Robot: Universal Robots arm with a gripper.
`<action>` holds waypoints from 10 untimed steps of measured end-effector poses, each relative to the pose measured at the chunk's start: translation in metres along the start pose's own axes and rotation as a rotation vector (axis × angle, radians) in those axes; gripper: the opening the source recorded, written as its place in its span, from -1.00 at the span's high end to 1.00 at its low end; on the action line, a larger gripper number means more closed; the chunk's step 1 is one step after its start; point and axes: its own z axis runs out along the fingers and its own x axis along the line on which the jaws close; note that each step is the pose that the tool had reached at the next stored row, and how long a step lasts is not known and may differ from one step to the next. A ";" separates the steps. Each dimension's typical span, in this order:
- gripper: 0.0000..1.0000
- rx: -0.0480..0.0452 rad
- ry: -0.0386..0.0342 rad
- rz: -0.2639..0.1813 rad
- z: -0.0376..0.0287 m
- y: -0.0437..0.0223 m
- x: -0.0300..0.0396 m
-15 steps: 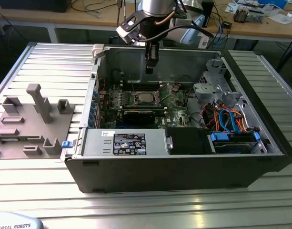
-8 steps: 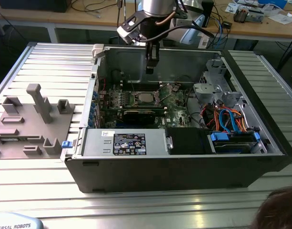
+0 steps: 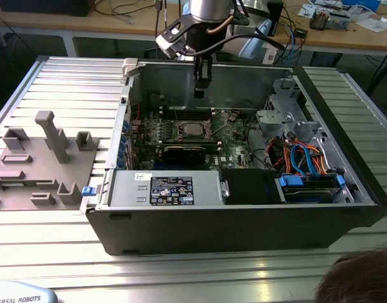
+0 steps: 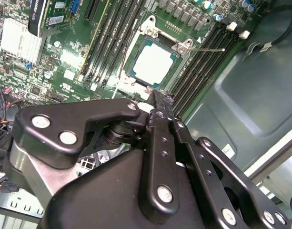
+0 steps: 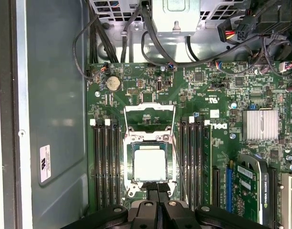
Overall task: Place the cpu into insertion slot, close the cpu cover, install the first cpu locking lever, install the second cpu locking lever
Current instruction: 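Close the cpu cover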
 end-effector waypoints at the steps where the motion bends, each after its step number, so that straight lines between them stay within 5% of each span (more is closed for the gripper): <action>1: 0.79 0.0000 0.0001 0.000 0.0001 0.0001 0.0000; 10: 0.79 -0.0001 0.0001 0.000 0.0003 0.0020 0.0000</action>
